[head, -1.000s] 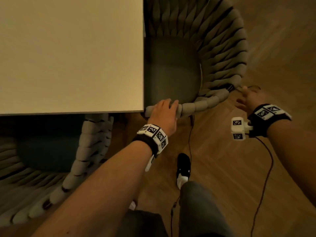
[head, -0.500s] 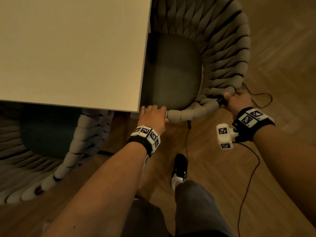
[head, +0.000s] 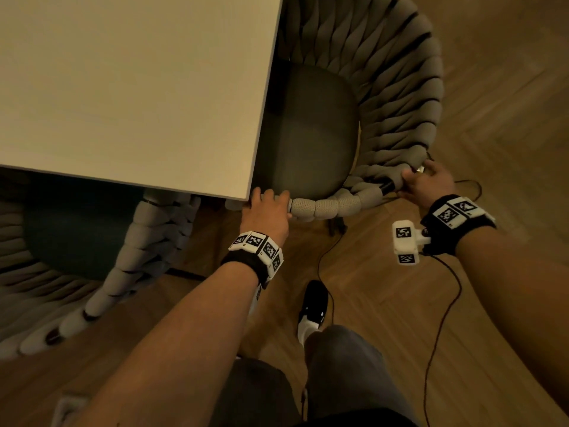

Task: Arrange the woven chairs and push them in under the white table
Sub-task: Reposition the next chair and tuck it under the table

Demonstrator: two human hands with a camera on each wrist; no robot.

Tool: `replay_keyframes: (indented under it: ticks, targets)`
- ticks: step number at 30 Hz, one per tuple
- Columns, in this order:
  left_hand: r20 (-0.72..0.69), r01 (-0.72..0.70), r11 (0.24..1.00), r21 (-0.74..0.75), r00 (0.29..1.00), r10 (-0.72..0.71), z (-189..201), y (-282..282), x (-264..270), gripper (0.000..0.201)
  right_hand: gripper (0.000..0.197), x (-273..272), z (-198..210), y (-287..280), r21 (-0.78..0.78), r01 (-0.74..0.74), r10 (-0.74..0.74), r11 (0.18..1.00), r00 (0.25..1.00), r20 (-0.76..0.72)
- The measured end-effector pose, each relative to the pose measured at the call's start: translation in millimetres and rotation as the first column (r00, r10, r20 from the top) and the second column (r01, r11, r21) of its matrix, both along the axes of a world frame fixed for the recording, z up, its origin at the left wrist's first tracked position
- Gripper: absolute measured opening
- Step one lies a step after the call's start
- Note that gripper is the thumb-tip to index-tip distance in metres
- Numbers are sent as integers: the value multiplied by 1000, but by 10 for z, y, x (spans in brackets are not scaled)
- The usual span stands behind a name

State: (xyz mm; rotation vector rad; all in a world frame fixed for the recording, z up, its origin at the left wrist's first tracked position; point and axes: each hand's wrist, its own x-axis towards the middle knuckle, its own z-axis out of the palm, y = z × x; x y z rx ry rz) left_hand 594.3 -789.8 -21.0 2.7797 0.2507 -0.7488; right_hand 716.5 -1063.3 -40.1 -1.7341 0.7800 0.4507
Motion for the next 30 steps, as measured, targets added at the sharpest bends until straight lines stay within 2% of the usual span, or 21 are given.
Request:
replay_keyframes:
  ticks: [2, 4, 6, 8, 13, 15, 17, 19, 21, 23, 24, 26, 28, 30]
  targets:
    - [9, -2, 1000, 11, 1000, 2, -6, -5, -2, 47, 61, 19, -30, 36, -50, -9, 9, 999, 1000, 15]
    - [11, -9, 1000, 15, 1000, 9, -17, -6, -8, 47, 75, 48, -142, 0, -131, -21, 20, 991, 1000, -2]
    - [11, -20, 1000, 22, 1000, 20, -38, 8, -19, 46, 92, 138, -481, -183, -187, -54, 55, 981, 999, -2]
    - [10, -33, 999, 21, 999, 33, -49, 21, -29, 47, 94, 215, -782, -337, -203, -109, 110, 973, 994, -6]
    - [21, -56, 998, -41, 998, 57, -42, 38, -24, 51, 84, 228, -760, -441, -269, -231, 241, 935, 971, 4]
    - [86, -81, 992, -95, 992, 90, 12, 80, -99, 52, 91, 144, -419, -317, -319, -310, 324, 895, 946, -9]
    - [186, -54, 983, -173, 979, 87, 97, 176, -268, 46, 84, 11, 75, -95, -446, -440, 454, 780, 887, -81]
    - [255, -50, 968, -246, 960, 114, 165, 344, -537, 35, 67, -125, 431, 133, -620, -498, 610, 607, 792, -39]
    - [324, -155, 956, -250, 917, 233, 185, 609, -839, 30, 61, -276, 645, 408, -710, -549, 791, 442, 612, 19]
    - [367, -360, 917, -172, 841, 399, 193, 963, -1151, 34, 58, -405, 658, 734, -702, -675, 930, 228, 365, -49]
    - [362, -477, 872, -109, 798, 482, 198, 1157, -1302, 39, 58, -465, 614, 911, -680, -724, 962, 115, 253, -107]
    - [335, -643, 765, 40, 730, 596, 206, 1528, -1557, 52, 55, -546, 529, 1222, -649, -759, 978, -60, 87, -192]
    - [241, -701, 694, 166, 711, 661, 157, 1847, -1754, 57, 46, -589, 468, 1456, -622, -768, 967, -151, 17, -256]
    - [62, -702, 680, 212, 704, 707, 70, 2075, -1878, 54, 37, -614, 398, 1587, -586, -784, 938, -205, 12, -345]
